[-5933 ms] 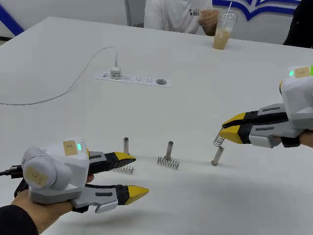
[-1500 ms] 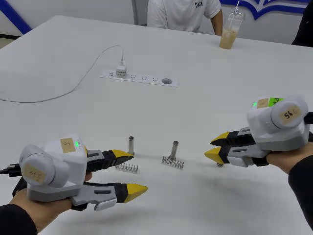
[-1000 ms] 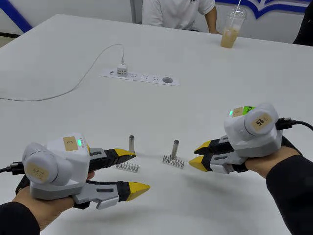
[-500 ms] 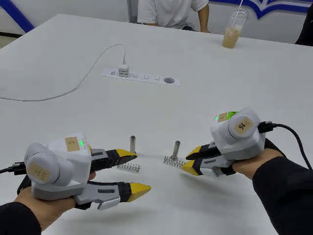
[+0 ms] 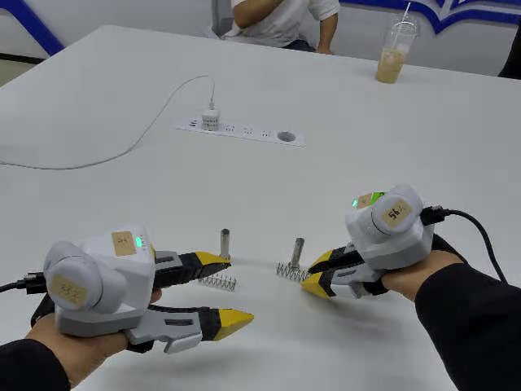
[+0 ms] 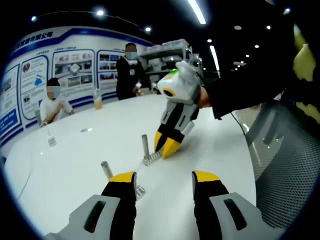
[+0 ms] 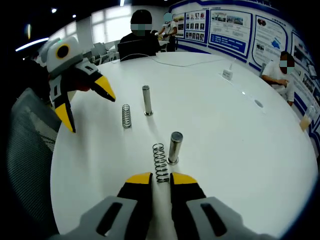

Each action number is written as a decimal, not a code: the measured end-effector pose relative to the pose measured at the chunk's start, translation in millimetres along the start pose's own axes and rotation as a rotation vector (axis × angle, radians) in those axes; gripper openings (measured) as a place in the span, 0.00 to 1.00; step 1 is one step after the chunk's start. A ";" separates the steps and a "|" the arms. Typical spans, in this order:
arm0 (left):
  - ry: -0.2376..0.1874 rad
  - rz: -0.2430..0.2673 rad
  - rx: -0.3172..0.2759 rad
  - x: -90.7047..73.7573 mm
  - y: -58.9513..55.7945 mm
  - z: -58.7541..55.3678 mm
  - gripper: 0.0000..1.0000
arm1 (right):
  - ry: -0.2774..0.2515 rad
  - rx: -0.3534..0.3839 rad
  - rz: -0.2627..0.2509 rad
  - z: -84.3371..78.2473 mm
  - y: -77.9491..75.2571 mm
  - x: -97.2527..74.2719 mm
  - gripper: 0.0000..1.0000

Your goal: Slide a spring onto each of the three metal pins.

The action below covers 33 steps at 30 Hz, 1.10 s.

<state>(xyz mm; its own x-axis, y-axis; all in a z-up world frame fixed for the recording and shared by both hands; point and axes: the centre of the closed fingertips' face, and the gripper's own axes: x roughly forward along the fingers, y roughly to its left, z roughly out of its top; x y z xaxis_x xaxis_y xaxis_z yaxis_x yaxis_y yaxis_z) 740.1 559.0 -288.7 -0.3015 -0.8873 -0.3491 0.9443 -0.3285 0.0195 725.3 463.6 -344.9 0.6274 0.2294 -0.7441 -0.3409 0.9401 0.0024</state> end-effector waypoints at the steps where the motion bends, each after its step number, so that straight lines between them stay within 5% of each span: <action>1: 0.000 -0.001 -0.001 0.1 -0.2 0.1 0.45 | 0.003 0.001 0.002 -0.6 0.1 0.9 0.15; 18: 0.002 -0.014 0.010 3.4 -2.3 2.0 0.45 | 0.015 -0.003 0.023 -1.2 9.7 -5.8 0.11; 33: 0.016 -0.071 0.049 17.8 -14.2 4.6 0.44 | 0.040 -0.154 0.100 13.0 49.4 -36.0 0.11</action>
<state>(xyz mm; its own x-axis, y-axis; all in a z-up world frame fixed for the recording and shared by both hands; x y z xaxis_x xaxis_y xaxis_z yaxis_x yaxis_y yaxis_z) 720.7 546.3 -290.8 -0.3645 -0.8562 -0.3663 0.9131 -0.4057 0.0397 694.9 505.1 -309.3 0.5579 0.3064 -0.7713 -0.5049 0.8629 -0.0224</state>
